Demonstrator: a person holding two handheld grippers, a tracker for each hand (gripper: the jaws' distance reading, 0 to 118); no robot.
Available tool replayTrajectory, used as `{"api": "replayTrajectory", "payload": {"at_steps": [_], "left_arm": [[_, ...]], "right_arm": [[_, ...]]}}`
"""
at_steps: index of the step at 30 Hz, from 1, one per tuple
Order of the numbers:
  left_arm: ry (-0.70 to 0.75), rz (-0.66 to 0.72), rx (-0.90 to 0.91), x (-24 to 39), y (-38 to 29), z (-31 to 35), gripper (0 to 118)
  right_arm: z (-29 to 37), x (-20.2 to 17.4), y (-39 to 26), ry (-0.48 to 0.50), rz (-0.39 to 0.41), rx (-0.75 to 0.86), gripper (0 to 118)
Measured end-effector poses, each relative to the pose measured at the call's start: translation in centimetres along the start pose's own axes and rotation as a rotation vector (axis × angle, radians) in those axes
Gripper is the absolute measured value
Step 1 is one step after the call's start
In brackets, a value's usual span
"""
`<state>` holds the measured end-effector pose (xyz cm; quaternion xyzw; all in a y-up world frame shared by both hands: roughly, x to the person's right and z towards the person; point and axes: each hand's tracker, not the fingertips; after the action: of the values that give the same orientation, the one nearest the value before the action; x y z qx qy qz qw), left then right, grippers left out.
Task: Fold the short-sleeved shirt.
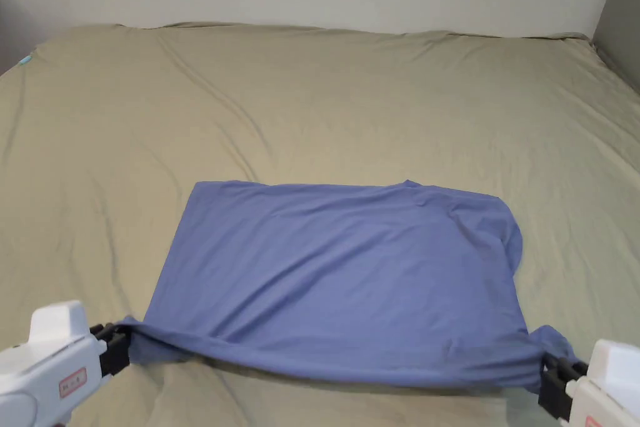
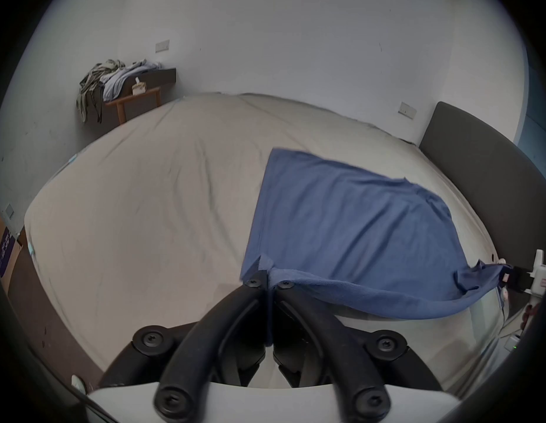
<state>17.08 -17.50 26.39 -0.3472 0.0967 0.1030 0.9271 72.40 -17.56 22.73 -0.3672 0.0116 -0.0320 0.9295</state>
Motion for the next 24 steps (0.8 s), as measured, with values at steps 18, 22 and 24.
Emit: {"api": "replayTrajectory", "payload": {"at_steps": [18,22,24], "left_arm": [[0.110,-0.106,-0.224,2.7,7.1,-20.7,2],[0.117,-0.144,-0.239,3.3,6.8,-21.3,5],[0.125,-0.165,-0.242,3.5,7.2,-20.9,36]], "right_arm": [[-20.7,-1.7,9.9,-0.080,0.021,-0.201,11],[-21.7,-1.6,8.6,-0.093,-0.019,-0.233,13],[-20.2,-2.3,9.0,-0.097,-0.039,-0.223,22]]}}
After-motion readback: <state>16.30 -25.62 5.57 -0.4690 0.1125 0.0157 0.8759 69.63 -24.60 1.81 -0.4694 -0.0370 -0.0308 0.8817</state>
